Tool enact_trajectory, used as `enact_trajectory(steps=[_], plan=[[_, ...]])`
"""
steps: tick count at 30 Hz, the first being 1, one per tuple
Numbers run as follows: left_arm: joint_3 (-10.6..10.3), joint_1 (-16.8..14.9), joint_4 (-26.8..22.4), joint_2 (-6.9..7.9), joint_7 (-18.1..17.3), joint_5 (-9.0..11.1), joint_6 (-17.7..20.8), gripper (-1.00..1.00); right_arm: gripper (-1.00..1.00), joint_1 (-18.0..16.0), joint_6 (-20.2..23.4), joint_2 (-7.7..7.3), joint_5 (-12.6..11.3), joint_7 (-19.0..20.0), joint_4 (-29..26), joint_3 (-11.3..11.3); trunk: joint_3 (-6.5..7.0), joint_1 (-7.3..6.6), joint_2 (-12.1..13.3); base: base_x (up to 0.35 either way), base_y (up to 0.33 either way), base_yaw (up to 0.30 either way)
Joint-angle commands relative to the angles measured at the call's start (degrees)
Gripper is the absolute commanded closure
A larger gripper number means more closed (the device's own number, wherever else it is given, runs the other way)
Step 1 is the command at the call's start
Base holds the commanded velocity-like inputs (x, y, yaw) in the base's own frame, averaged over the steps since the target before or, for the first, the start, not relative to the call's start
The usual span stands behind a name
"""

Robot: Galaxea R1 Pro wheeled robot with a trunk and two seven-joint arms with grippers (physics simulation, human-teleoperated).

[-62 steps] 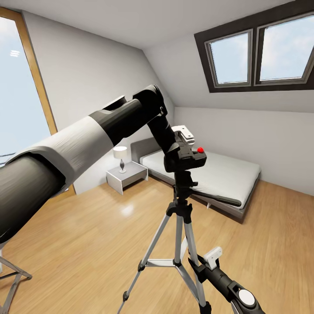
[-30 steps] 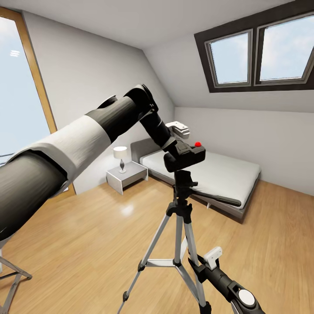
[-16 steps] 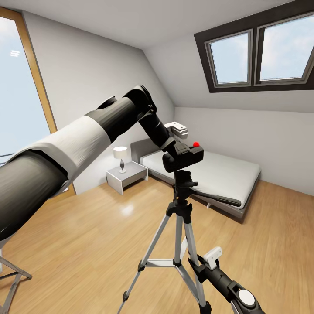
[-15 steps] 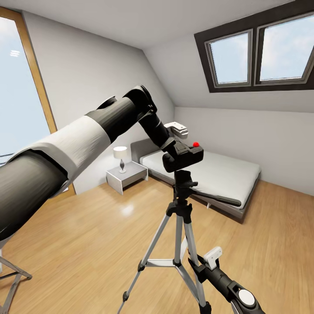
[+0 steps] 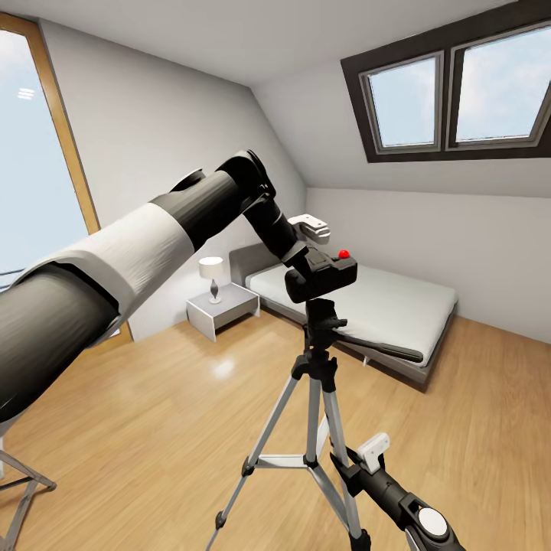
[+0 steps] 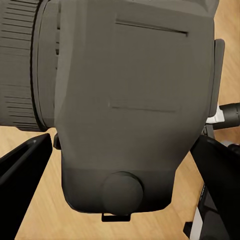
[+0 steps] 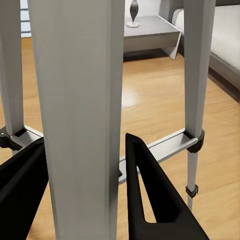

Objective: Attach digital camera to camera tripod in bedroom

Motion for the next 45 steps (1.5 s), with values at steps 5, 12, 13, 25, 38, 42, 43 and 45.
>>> enact_trajectory(steps=[5, 12, 13, 25, 38, 42, 43, 45], plan=[[-0.1, 0.0, -0.2, -0.02, -0.5, -0.3, 0.6, 1.00, 1.00, 0.0, -0.4, -0.01, 1.3, 0.7, 5.2, 0.2, -0.06, 0.03, 0.0, 0.000, 0.000, 0.000], [-0.3, 0.0, -0.3, -0.02, -1.9, -0.3, 0.6, 1.00, 1.00, 0.0, -0.4, -0.01, 1.3, 0.7, 5.2, 0.2, -0.06, 0.03, 0.0, 0.000, 0.000, 0.000], [-0.3, 0.0, -0.3, -0.02, -2.3, -0.3, 0.6, 1.00, 1.00, 0.0, -0.4, -0.01, 1.3, 0.7, 5.3, 0.2, -0.06, 0.03, 0.0, 0.000, 0.000, 0.000], [-4.6, 0.0, -0.4, -0.02, -5.7, -0.3, 0.5, 1.00, 1.00, 0.0, -0.4, -0.01, 1.3, 0.7, 5.3, 0.2, -0.06, 0.03, 0.0, 0.000, 0.000, 0.000], [-5.6, 0.0, -0.4, -0.02, -5.9, -0.3, 0.4, 1.00, 1.00, 0.0, -0.4, -0.01, 1.3, 0.7, 5.3, 0.2, -0.06, 0.03, 0.0, 0.000, 0.000, 0.000], [-5.7, 0.0, -0.4, -0.02, -5.9, -0.4, 0.4, 1.00, 1.00, 0.0, -0.4, -0.01, 1.3, 0.7, 5.3, 0.2, -0.06, 0.03, 0.0, 0.000, 0.000, 0.000], [-5.7, 0.0, -0.4, -0.02, -5.9, -0.4, 0.4, 1.00, 1.00, 0.0, -0.4, -0.01, 1.3, 0.7, 5.3, 0.2, -0.06, 0.03, 0.0, 0.000, 0.000, 0.000], [-5.7, 0.0, -0.4, -0.02, -5.9, -0.4, 0.3, 1.00, 1.00, 0.0, -0.4, -0.01, 1.3, 0.7, 5.3, 0.2, -0.06, 0.03, 0.0, 0.000, 0.000, 0.000]])
